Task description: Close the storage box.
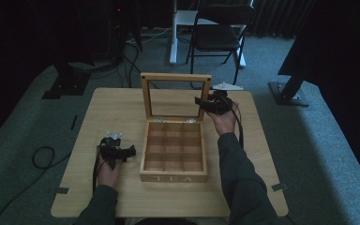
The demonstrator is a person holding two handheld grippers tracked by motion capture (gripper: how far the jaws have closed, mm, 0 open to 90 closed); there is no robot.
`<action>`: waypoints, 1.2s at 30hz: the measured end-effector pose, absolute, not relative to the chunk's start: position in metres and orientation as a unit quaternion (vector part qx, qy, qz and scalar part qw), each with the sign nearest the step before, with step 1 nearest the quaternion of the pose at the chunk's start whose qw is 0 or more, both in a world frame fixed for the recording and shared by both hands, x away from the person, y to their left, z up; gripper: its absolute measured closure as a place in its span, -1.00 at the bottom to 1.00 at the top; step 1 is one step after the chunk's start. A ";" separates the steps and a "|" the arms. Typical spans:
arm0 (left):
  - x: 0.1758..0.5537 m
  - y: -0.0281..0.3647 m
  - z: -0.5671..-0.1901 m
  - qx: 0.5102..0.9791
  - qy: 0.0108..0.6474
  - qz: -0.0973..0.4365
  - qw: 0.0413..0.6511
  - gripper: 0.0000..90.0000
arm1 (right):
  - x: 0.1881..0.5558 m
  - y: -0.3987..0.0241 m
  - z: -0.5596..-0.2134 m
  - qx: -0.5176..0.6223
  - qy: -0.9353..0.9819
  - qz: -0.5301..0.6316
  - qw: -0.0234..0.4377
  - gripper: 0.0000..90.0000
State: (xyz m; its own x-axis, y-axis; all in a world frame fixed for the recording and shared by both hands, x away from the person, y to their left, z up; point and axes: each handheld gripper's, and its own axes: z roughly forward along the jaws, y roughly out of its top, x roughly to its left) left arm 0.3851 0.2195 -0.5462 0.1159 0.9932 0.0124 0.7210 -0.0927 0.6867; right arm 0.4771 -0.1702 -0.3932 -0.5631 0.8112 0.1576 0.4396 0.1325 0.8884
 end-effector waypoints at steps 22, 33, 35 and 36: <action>0.385 0.220 -0.546 0.696 0.616 0.251 0.272 -0.96 | 0.456 -0.179 -0.383 0.449 0.718 0.506 0.162 0.14; 0.385 0.220 -0.546 0.696 0.615 0.251 0.272 -0.96 | 0.443 -0.185 -0.378 0.454 0.709 0.521 0.139 0.12; 0.385 0.220 -0.546 0.696 0.616 0.250 0.272 -0.96 | 0.440 -0.185 -0.377 0.452 0.711 0.520 0.141 0.12; 0.385 0.220 -0.546 0.696 0.616 0.250 0.272 -0.96 | 0.439 -0.184 -0.376 0.452 0.712 0.519 0.143 0.12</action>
